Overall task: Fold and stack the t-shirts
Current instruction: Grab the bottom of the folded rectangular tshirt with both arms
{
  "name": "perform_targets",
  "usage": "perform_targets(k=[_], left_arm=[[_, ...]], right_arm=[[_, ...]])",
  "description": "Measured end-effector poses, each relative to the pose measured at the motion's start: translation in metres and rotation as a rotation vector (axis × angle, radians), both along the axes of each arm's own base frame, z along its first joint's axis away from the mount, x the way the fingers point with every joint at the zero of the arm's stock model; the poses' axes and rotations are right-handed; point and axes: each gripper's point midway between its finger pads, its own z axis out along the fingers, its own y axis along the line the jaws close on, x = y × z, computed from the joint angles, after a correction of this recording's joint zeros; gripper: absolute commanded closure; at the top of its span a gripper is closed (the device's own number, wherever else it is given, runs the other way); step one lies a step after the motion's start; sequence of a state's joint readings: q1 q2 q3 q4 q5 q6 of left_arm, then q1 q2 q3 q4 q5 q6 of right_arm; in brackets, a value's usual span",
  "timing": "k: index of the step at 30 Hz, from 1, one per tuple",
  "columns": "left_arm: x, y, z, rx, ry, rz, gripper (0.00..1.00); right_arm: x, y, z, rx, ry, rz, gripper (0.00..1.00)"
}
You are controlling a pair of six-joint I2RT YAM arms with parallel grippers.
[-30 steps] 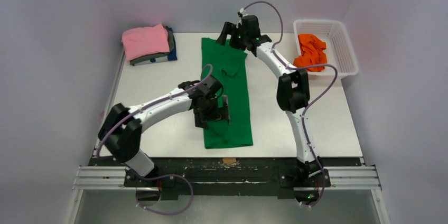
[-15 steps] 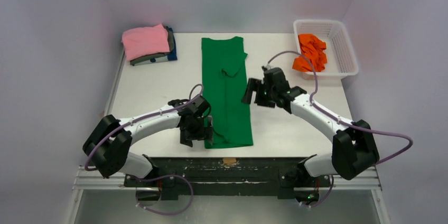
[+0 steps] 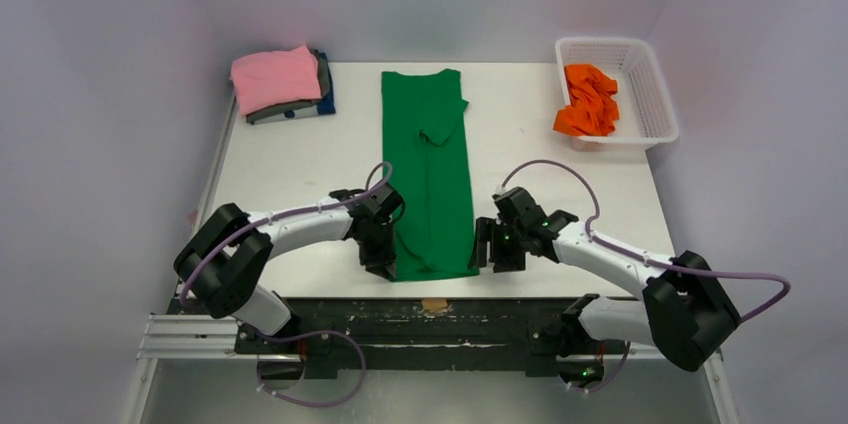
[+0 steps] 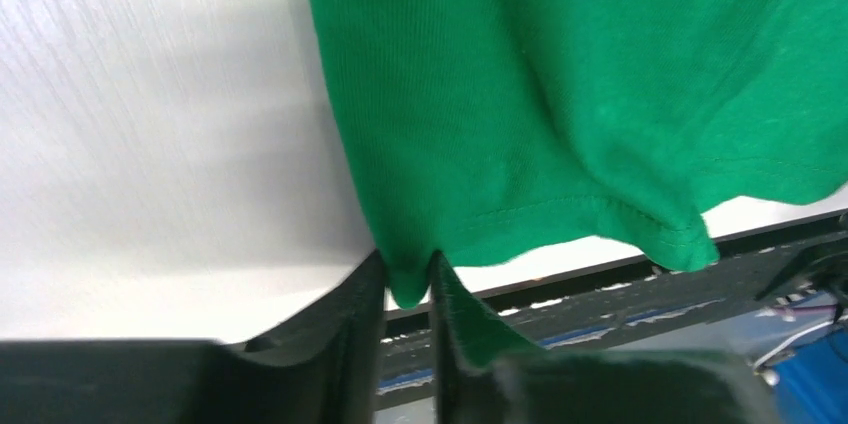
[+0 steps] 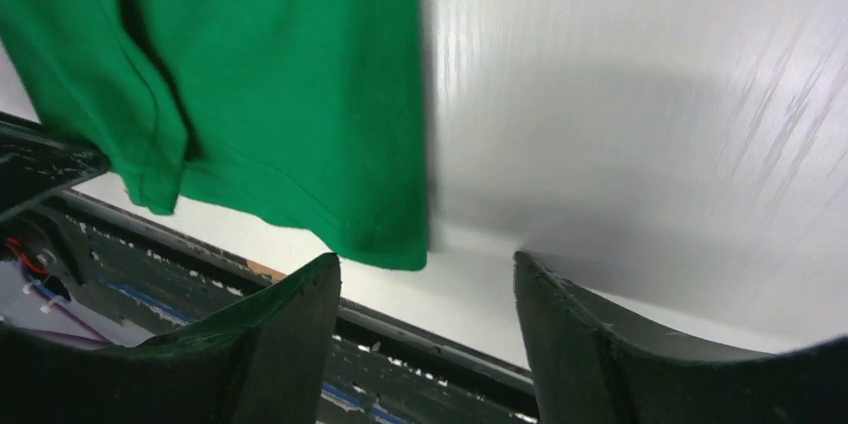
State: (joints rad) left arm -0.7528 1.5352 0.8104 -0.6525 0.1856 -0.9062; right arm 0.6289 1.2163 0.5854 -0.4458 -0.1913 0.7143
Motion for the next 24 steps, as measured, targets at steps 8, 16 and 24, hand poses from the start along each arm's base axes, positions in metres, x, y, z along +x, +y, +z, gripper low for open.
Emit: perform_targets(k=[8,16,24], left_arm=[[-0.003,-0.002,-0.003,-0.041,-0.012,0.023,1.0],[-0.009,-0.007,-0.001,-0.064,-0.035,0.021,1.0],[-0.059,0.012,0.01,-0.056,-0.038,-0.038,1.0]], right_arm=[[-0.01,0.009,-0.007,0.055,0.015,0.016,0.54],[-0.016,0.023,-0.019,0.098,0.032,0.042,1.0],[-0.056,0.008,-0.005,0.133,0.077,0.056,1.0]])
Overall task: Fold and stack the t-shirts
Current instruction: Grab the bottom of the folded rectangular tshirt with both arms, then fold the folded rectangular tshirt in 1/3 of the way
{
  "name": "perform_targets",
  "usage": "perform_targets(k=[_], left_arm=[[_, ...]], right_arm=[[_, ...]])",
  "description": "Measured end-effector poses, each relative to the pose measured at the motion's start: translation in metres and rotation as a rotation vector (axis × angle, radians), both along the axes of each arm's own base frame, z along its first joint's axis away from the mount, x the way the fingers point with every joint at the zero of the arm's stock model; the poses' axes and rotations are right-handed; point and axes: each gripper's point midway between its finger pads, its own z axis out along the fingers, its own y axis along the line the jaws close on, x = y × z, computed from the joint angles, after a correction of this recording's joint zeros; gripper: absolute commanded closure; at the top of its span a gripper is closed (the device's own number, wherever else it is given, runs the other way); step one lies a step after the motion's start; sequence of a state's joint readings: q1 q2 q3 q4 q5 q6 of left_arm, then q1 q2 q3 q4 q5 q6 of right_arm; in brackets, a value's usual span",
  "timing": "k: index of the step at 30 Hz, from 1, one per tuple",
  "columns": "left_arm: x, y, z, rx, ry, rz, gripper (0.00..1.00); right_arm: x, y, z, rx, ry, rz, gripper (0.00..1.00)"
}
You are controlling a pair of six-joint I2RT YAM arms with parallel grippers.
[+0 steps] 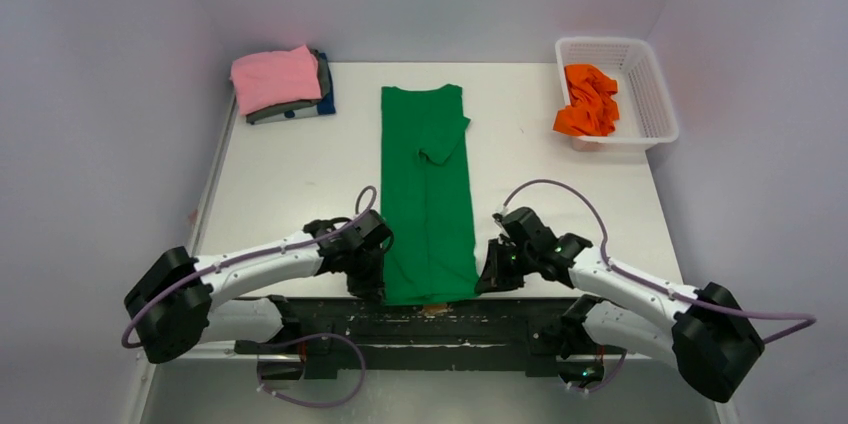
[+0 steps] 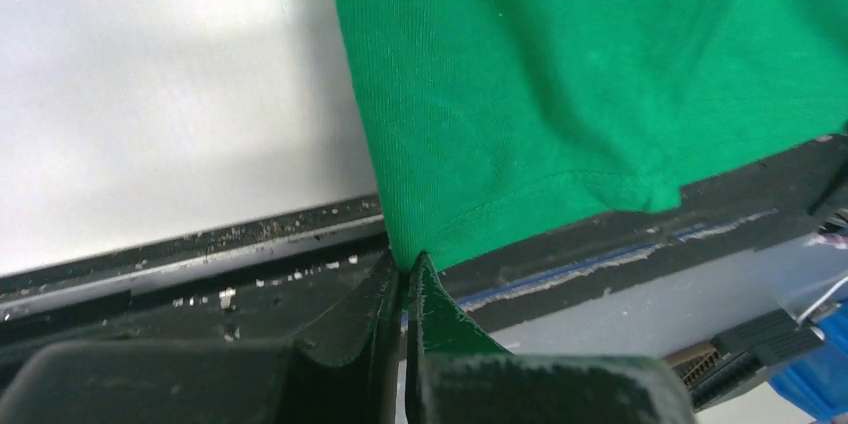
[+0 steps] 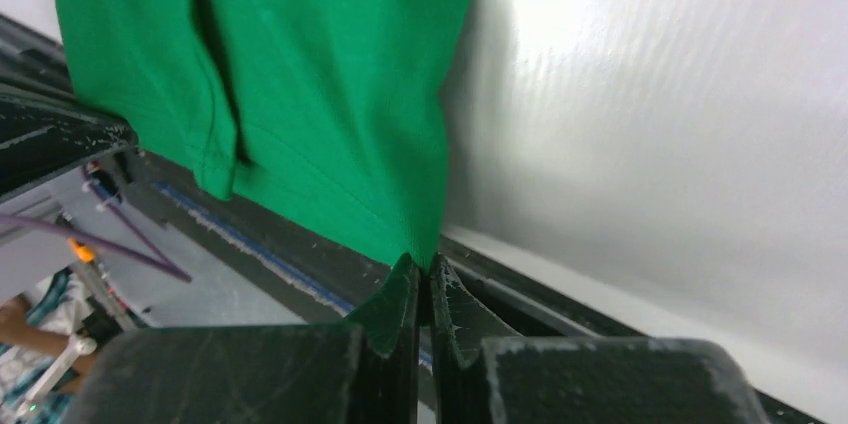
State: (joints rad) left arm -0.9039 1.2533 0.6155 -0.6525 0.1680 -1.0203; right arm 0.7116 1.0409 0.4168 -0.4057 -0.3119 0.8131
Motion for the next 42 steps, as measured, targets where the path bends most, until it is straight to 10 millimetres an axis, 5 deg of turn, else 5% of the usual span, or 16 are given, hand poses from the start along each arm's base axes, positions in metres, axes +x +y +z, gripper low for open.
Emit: perform_targets(k=[6,10,15,24,35,36,38,41,42], left_arm=[[0.022,-0.011,0.051,-0.053,-0.111,0.016,1.0],[0.069,-0.023,0.081,-0.064,-0.197,0.072,1.0],[0.13,-0.01,0.077,0.026,-0.241,0.161,1.0],[0.224,0.0,0.079,0.119,-0.302,0.227,1.0],[0.293,0.015,0.054,0.184,-0.288,0.239,1.0],[0.297,0.016,0.051,0.188,-0.28,0.235,0.97],[0.305,0.016,0.045,0.193,-0.273,0.226,0.81],[0.315,0.016,0.041,0.205,-0.265,0.21,0.39],[0.32,0.015,0.041,0.206,-0.269,0.207,0.26]], right_arm=[[0.001,0.009,0.022,0.027,0.029,0.015,1.0],[0.042,0.03,0.055,0.031,-0.043,0.027,1.0],[0.11,0.043,0.08,0.044,-0.148,-0.02,1.0],[0.205,0.031,0.068,-0.039,-0.199,-0.134,1.0],[0.285,0.028,0.059,-0.064,-0.259,-0.197,1.0],[0.288,0.026,0.057,-0.071,-0.26,-0.204,0.96],[0.295,0.021,0.051,-0.086,-0.255,-0.22,0.72],[0.308,0.018,0.043,-0.094,-0.247,-0.235,0.36],[0.312,0.017,0.041,-0.097,-0.245,-0.237,0.31]])
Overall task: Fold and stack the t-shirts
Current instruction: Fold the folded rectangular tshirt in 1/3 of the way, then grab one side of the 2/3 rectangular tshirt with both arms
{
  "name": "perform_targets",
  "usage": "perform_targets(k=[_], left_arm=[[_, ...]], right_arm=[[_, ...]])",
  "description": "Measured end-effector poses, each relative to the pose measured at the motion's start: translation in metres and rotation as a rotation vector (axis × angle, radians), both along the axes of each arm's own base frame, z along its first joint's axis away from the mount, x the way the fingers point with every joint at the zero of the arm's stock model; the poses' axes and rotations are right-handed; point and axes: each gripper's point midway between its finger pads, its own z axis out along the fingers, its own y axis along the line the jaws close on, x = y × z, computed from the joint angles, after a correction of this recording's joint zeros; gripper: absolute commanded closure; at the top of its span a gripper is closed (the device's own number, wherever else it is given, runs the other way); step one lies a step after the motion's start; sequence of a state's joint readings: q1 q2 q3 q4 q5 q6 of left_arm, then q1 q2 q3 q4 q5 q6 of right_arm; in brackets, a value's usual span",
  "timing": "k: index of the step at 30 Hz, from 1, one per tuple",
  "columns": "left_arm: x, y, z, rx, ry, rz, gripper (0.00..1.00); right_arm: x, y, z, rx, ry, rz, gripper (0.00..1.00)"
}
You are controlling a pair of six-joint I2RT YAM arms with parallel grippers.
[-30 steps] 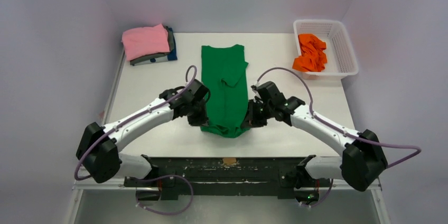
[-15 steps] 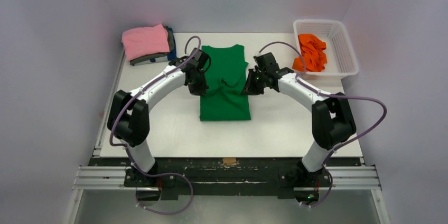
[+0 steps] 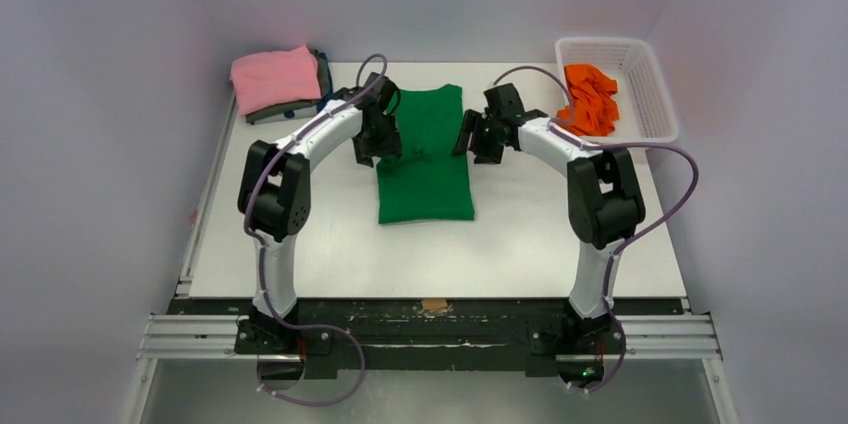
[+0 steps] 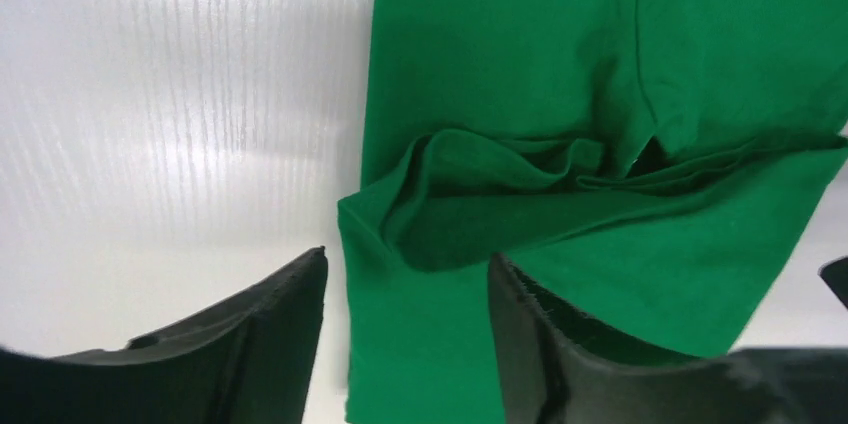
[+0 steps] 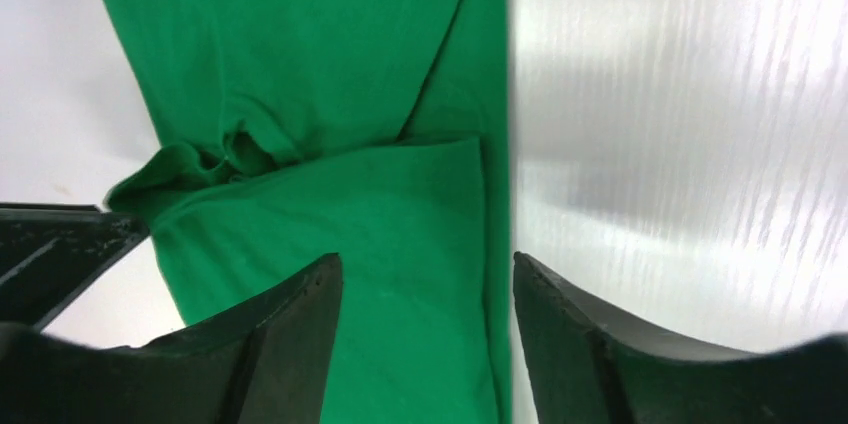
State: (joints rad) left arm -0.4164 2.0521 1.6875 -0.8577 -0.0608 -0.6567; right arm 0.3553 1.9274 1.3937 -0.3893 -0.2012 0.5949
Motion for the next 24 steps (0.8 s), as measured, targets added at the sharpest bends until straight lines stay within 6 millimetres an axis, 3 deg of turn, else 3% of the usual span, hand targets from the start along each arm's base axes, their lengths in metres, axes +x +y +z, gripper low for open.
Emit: perform_targets(k=[1,2,7,10,13,17,24], left_arm=[[0.003,0.0,0.001,-0.001,-0.004,0.0,0.14],[0.004,0.0,0.002,-0.001,-0.007,0.0,0.1],[-0.002,0.008,0.014,-0.015,-0.021,0.008,0.06],[-0.026,0.012,0.02,-0.052,-0.018,0.009,0.06],[-0.061,0.017,0.02,-0.094,0.007,0.011,0.13],[-0.1,0.021,0.008,-0.149,0.056,0.022,0.25],[-0.128,0.012,-0.029,-0.187,0.151,0.037,0.48]], right_arm=[[0.004,-0.001,-0.002,-0.003,0.0,-0.002,0.3],[0.007,-0.002,-0.003,-0.007,-0.001,-0.001,0.27],[0.006,-0.012,0.005,-0.034,-0.03,-0.006,0.25],[-0.018,-0.02,0.014,-0.03,-0.04,-0.001,0.26],[-0.05,-0.024,0.012,-0.001,-0.024,0.013,0.27],[-0.088,-0.022,-0.008,0.003,0.035,0.044,0.33],[-0.119,-0.015,-0.037,-0.007,0.093,0.076,0.45]])
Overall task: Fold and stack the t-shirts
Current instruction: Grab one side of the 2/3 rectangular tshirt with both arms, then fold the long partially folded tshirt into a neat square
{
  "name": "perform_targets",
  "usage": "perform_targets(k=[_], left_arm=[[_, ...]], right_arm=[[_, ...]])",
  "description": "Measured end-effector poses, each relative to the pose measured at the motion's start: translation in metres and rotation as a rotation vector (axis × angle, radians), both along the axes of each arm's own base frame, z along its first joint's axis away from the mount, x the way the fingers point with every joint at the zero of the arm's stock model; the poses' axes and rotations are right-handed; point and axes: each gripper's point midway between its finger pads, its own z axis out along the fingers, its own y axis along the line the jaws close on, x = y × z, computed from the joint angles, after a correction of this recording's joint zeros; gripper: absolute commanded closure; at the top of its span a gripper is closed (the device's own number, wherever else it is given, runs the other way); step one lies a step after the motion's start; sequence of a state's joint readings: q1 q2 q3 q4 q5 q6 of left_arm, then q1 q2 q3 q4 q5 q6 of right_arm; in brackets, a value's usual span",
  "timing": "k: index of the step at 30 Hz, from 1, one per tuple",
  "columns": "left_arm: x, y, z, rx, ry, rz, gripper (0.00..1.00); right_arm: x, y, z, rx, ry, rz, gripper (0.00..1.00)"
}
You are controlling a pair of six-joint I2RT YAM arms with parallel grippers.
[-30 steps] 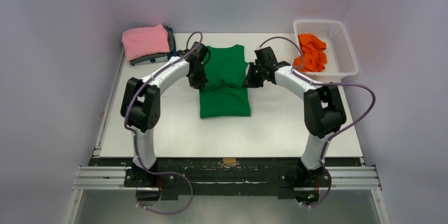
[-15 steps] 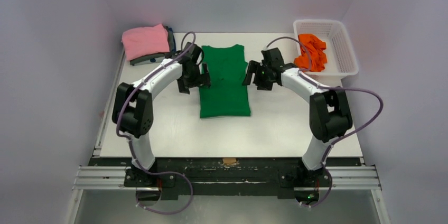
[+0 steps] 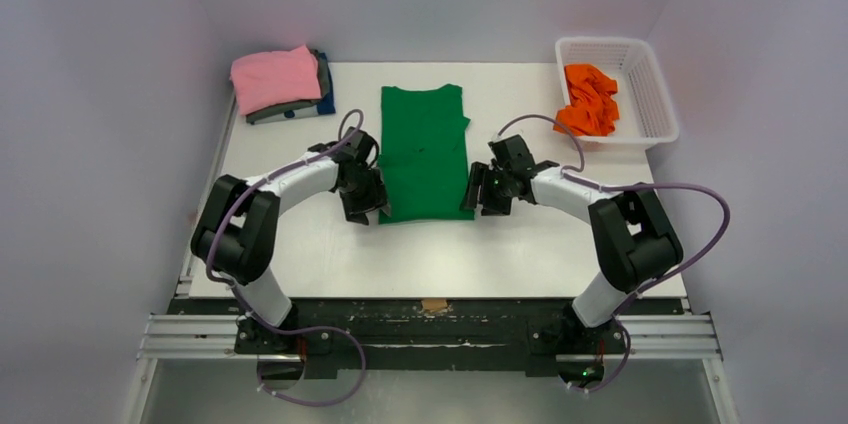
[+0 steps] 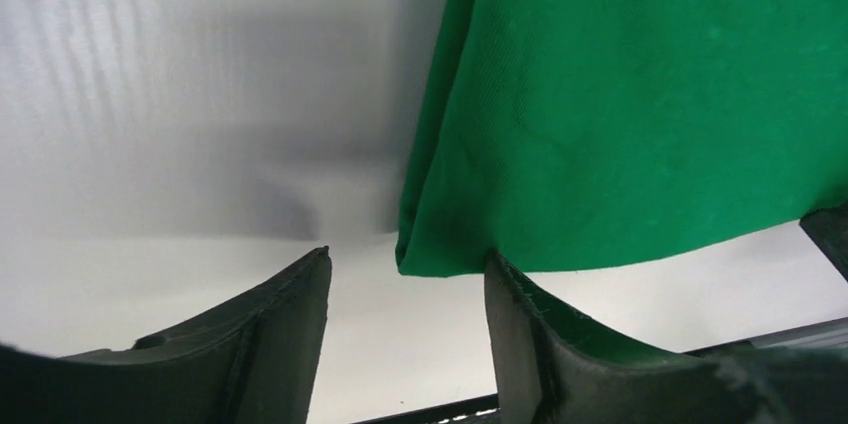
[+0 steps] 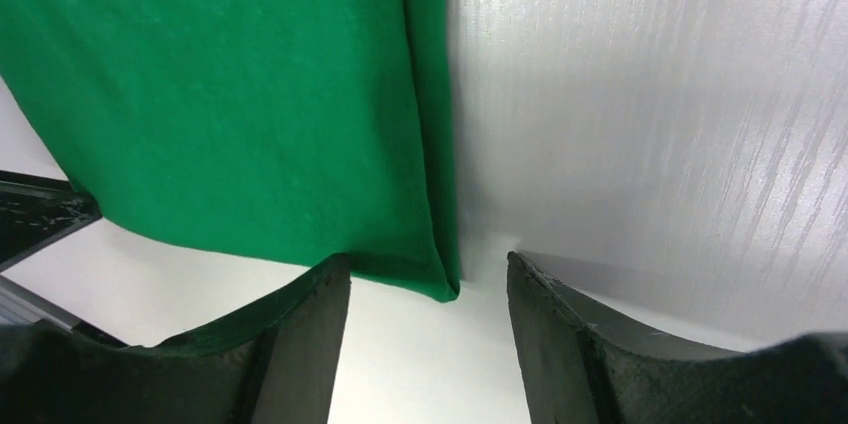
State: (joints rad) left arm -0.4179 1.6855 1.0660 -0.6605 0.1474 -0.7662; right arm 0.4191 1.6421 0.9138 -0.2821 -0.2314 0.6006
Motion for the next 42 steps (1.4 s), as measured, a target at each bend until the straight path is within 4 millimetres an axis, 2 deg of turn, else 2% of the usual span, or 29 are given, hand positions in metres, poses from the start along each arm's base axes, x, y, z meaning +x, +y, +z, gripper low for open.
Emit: perform_targets(k=[4,7,8,10,11,17,18,22,26,28,30,32,34,36,38,42], left_arm=[[-0.003,-0.008,-0.014,-0.004,0.022,-0.013,0.57],[-0.003,-0.015,-0.017,-0.025,0.029,-0.011,0.68],[-0.003,-0.016,-0.017,-0.03,0.03,-0.009,0.74],[-0.003,-0.021,-0.019,-0.041,0.031,-0.013,0.98],[-0.003,-0.023,-0.019,-0.046,0.034,-0.013,1.0],[-0.004,-0.032,-0.021,-0.061,0.035,-0.024,1.0],[-0.005,-0.032,-0.021,-0.063,0.03,-0.023,1.0],[-0.019,-0.03,-0.02,-0.06,0.018,-0.032,1.0],[-0.059,-0.024,-0.012,-0.037,0.031,-0.074,1.0],[-0.085,-0.023,0.007,-0.043,0.013,-0.109,1.0],[-0.103,-0.024,0.035,-0.078,-0.033,-0.137,1.0],[-0.114,-0.021,0.068,-0.136,-0.108,-0.145,1.0],[-0.12,-0.017,0.093,-0.179,-0.16,-0.134,1.0],[-0.123,-0.014,0.114,-0.208,-0.208,-0.131,1.0],[-0.12,-0.012,0.124,-0.206,-0.236,-0.123,1.0],[-0.093,-0.008,0.136,-0.17,-0.27,-0.071,1.0]], right_arm=[[-0.002,0.0,-0.005,0.005,-0.003,-0.003,0.48],[-0.001,0.004,-0.005,0.021,-0.017,0.001,0.51],[-0.001,0.005,-0.005,0.025,-0.021,0.003,0.53],[-0.002,0.009,-0.006,0.04,-0.027,0.008,0.58],[-0.003,0.011,-0.006,0.046,-0.027,0.01,0.62],[-0.011,0.015,-0.014,0.054,-0.021,0.016,0.97],[-0.013,0.014,-0.015,0.054,-0.021,0.013,1.0],[-0.027,0.008,-0.016,0.052,-0.013,0.016,1.0],[-0.069,-0.003,-0.011,0.034,0.061,0.06,1.0],[-0.093,-0.007,0.0,0.036,0.098,0.091,1.0],[-0.116,-0.011,0.021,0.056,0.115,0.123,1.0],[-0.131,-0.013,0.047,0.088,0.114,0.142,1.0],[-0.137,-0.011,0.076,0.126,0.095,0.16,1.0],[-0.133,-0.007,0.099,0.145,0.061,0.168,1.0],[-0.12,-0.003,0.122,0.151,0.012,0.171,1.0],[-0.086,0.001,0.146,0.139,-0.071,0.143,1.0]])
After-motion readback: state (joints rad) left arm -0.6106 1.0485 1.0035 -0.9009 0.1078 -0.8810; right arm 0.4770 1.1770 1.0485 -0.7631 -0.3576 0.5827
